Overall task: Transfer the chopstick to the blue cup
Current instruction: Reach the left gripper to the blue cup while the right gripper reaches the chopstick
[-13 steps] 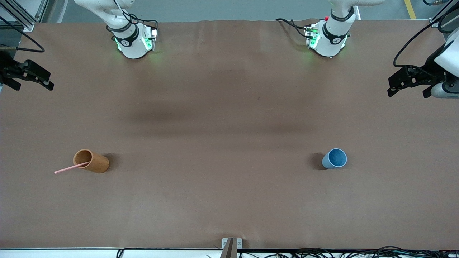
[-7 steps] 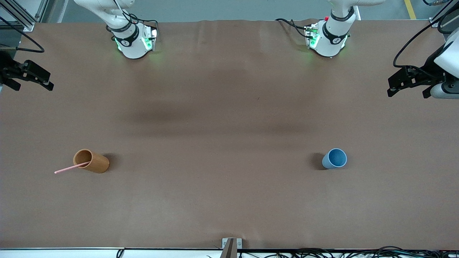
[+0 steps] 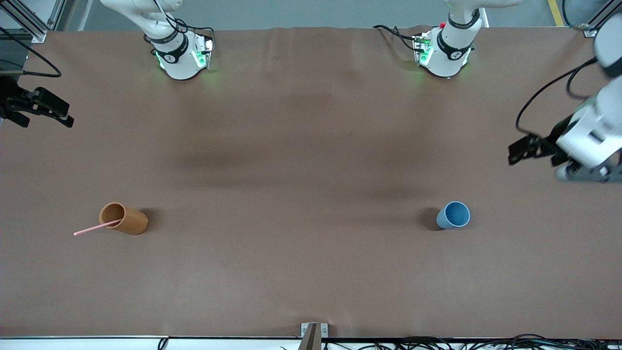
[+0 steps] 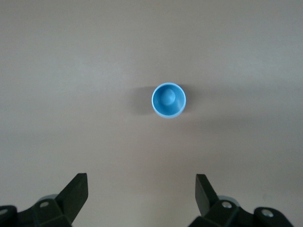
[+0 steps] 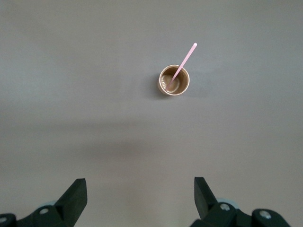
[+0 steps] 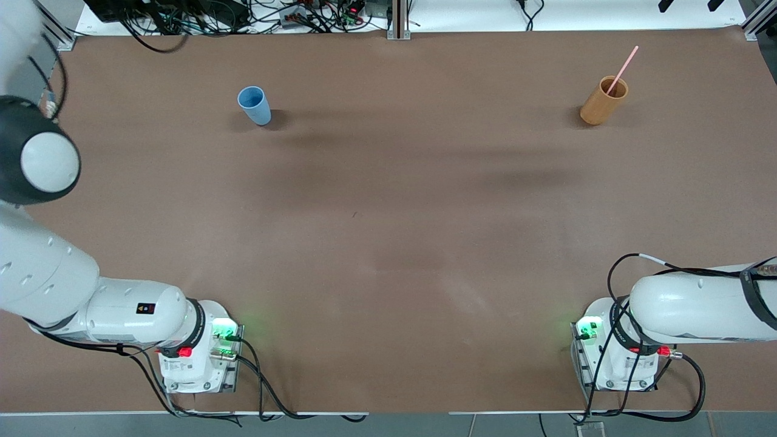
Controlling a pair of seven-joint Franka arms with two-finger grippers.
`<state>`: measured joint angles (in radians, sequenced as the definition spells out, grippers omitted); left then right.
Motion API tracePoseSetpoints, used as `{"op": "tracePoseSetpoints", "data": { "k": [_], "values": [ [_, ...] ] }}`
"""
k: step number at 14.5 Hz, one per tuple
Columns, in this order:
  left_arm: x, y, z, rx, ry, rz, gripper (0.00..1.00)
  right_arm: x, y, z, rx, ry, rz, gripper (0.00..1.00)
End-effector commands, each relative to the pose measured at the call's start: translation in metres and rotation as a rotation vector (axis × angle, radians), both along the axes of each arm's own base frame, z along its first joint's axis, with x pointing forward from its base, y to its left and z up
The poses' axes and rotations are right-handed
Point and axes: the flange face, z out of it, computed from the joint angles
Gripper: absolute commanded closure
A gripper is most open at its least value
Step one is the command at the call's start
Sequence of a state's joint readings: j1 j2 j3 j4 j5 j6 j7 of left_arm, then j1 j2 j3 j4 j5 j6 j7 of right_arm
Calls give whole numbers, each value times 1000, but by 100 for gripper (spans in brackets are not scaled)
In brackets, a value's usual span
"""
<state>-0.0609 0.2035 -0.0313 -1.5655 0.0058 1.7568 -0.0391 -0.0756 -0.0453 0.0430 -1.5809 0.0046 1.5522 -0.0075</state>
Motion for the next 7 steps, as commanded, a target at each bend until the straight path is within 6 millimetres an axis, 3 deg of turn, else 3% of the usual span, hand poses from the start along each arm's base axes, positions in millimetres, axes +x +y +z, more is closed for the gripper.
{"op": "tracePoseSetpoints", "data": {
  "k": [1, 4, 7],
  "values": [
    [17, 1, -84, -6, -4, -6, 0, 16, -19, -14, 18, -13, -39, 0],
    [35, -1, -152, -9, 10, 12, 0, 45, -36, -40, 17, -20, -67, 0],
    [42, -2, -192, -9, 19, 41, 0, 98, -49, -78, 13, -6, -85, 0]
  ]
}}
